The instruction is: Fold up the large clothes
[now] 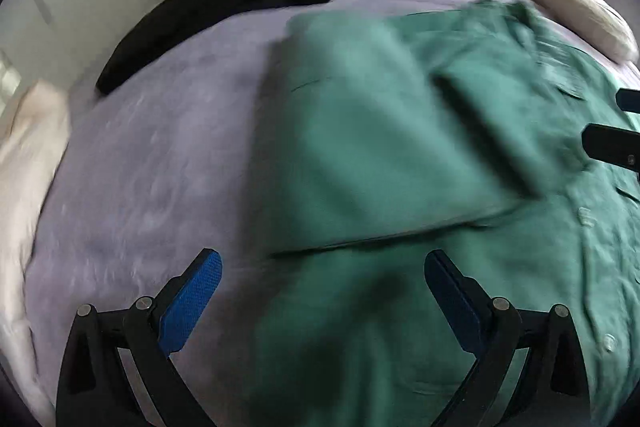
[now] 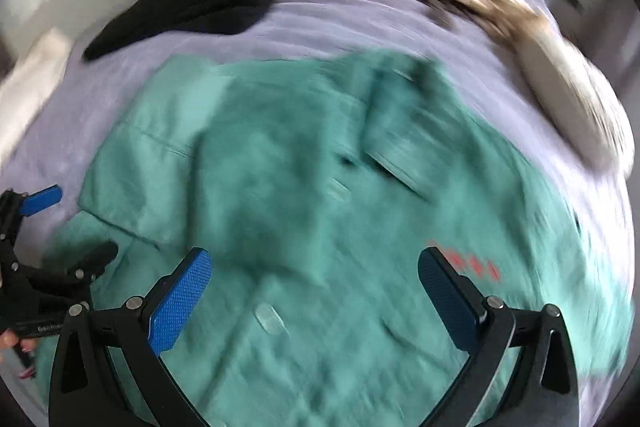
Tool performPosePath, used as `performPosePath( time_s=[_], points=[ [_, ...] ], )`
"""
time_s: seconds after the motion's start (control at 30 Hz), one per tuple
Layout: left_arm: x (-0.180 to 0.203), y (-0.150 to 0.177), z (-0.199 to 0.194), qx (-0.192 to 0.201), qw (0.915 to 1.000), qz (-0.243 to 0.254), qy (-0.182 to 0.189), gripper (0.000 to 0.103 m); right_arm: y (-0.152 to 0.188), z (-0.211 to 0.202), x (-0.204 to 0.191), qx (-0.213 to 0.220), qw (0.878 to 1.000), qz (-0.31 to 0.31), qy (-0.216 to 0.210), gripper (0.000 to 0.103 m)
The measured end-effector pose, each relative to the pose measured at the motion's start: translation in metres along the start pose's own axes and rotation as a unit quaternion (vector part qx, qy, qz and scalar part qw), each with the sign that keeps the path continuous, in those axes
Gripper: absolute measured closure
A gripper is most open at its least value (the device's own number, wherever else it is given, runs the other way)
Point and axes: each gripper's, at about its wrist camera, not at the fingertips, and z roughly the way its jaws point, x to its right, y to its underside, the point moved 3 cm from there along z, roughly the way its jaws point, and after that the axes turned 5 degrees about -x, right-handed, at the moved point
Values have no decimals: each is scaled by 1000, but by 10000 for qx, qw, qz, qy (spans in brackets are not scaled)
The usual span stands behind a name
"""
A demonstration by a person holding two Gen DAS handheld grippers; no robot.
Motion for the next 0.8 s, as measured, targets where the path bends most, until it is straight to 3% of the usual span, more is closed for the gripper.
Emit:
performPosePath(
  time_s=[0.07, 0.17, 0.2, 0.23, 0.3, 0.33, 0.37, 0.43, 0.53, 0.67, 0.7, 0.77, 0.8],
  points=[
    [-16, -2, 9, 114, 9994, -325, -96, 1, -16, 26, -21, -66, 9995, -239, 204, 0],
    [-29, -2, 23, 216, 9976, -592, -278, 1, -17, 61, -33, -378, 9928, -449, 1041, 3],
    [-32, -1, 27, 162, 9971, -689, -282, 1, -17, 68, -32, -398, 9938, -417, 950, 15],
    [-34, 0, 29, 149, 9966, -776, -234, 1, -15, 65, -27, -367, 9960, -294, 760, 40],
    [-38, 1, 28, 229, 9956, -883, -197, 1, -16, 48, -7, -175, 9982, 136, 555, 78],
    [-40, 2, 28, 252, 9954, -899, -196, 1, -16, 35, 8, -4, 9986, 461, 276, 80],
    [-39, 2, 28, 262, 9953, -910, -189, 1, -12, 21, 28, 156, 9962, 859, 11, 81],
    [-41, 2, 29, 274, 9951, -937, -162, 1, 2, -2, 79, 431, 9795, 1865, -631, 82],
    [-44, 0, 32, 250, 9947, -984, -162, 1, 37, -4, 142, 375, 9398, 3152, -1264, 83],
    [-43, -1, 32, 220, 9951, -955, -147, 1, 85, 30, 187, -20, 8880, 4122, -2040, 78],
    [-42, -2, 31, 218, 9952, -935, -162, 1, 96, 39, 195, -129, 8716, 4402, -2155, 65],
    [-42, -3, 30, 208, 9955, -911, -175, 1, 109, 37, 203, 121, 8459, 4721, -2480, 44],
    [-43, -4, 29, 208, 9956, -901, -174, 1, 113, 30, 203, 290, 8397, 4810, -2505, 24]
  ],
)
